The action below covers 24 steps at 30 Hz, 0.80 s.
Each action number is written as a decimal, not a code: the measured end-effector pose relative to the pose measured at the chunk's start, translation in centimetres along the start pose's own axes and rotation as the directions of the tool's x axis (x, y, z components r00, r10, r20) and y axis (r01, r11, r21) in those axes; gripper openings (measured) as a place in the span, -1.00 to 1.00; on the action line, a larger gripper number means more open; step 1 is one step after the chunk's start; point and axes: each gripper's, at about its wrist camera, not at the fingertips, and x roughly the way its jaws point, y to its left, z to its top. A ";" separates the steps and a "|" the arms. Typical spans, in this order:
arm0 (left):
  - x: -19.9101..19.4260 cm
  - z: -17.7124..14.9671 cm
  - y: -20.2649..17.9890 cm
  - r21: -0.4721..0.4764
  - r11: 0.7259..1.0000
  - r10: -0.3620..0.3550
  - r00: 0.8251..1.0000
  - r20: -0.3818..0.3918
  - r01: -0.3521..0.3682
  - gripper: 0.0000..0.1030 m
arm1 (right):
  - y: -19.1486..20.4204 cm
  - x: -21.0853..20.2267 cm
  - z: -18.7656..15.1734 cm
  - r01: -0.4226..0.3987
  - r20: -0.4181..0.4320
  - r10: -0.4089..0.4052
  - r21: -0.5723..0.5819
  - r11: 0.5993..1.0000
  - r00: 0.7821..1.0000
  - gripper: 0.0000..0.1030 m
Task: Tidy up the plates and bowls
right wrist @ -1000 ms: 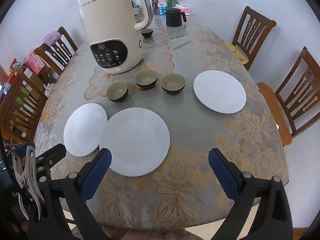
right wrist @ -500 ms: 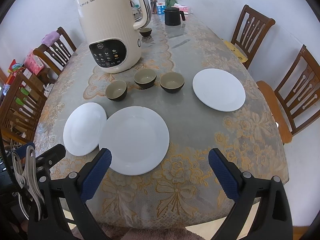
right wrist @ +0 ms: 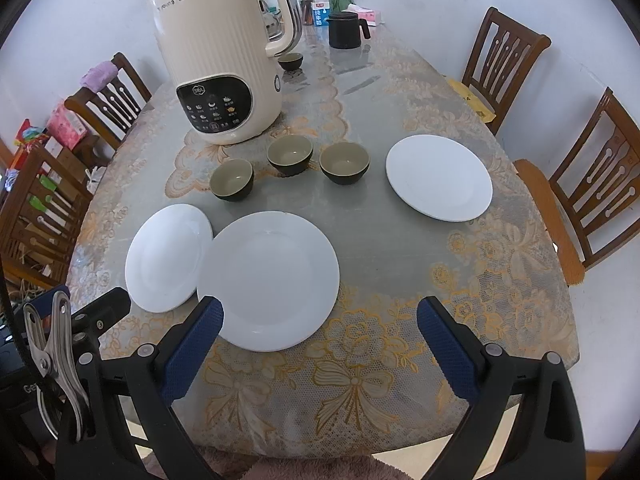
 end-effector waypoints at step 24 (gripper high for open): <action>0.3 0.0 -0.1 0.000 1.000 -0.001 1.000 -0.006 0.001 0.96 | 0.0 0.4 0.1 0.000 -0.010 0.000 0.008 1.000 1.000 0.94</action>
